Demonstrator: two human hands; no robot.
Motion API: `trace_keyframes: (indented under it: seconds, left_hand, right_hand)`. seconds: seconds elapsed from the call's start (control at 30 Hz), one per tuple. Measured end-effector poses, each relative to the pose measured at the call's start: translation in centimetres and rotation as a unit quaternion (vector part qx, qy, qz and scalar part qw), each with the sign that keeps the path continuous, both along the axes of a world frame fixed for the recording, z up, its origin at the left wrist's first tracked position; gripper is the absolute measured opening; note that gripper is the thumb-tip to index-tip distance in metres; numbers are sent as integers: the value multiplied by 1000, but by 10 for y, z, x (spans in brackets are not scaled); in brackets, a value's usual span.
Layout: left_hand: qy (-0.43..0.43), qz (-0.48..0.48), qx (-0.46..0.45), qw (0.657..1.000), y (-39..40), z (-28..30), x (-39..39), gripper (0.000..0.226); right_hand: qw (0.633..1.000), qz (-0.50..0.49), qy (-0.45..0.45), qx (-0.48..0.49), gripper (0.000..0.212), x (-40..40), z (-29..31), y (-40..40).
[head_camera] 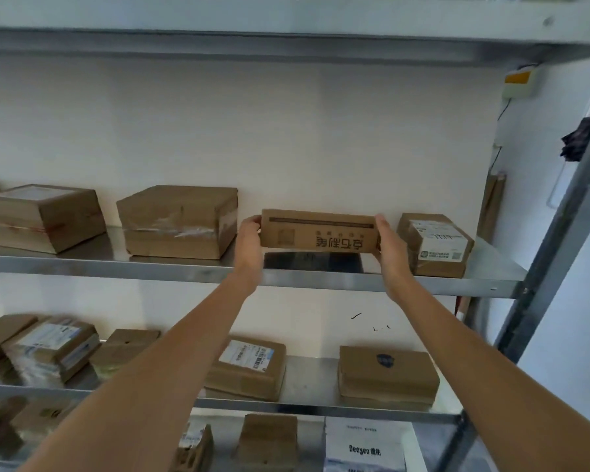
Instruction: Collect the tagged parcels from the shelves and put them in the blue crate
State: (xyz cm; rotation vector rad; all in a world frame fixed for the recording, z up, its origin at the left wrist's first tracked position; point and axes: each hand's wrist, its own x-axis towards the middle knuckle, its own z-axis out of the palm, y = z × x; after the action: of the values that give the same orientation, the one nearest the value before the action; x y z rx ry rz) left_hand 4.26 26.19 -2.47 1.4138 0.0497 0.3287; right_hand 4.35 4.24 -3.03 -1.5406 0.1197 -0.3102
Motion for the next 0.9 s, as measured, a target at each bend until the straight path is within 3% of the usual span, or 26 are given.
trace_keyframes:
  seconds: [0.07,0.13,0.43,0.73,0.9]
  left_hand:
    - [-19,7,-46,999,1,14,1,35]
    - [-24,6,-65,998,3,27,0,39]
    - [13,1,-47,999,-3,42,1,41]
    - [17,18,-19,1000,5,47,12,29]
    - [29,9,31,999,7,44,16,35]
  right_hand:
    - [997,-34,-27,70,37,-2,10,-2]
    - [991,-58,-41,117,34,0,19,-5]
    - [994,-28,-36,99,47,0,35,-3]
    - [997,-49,-53,30,35,7,51,1]
    - [998,-48,-29,-14,59,11,54,-1]
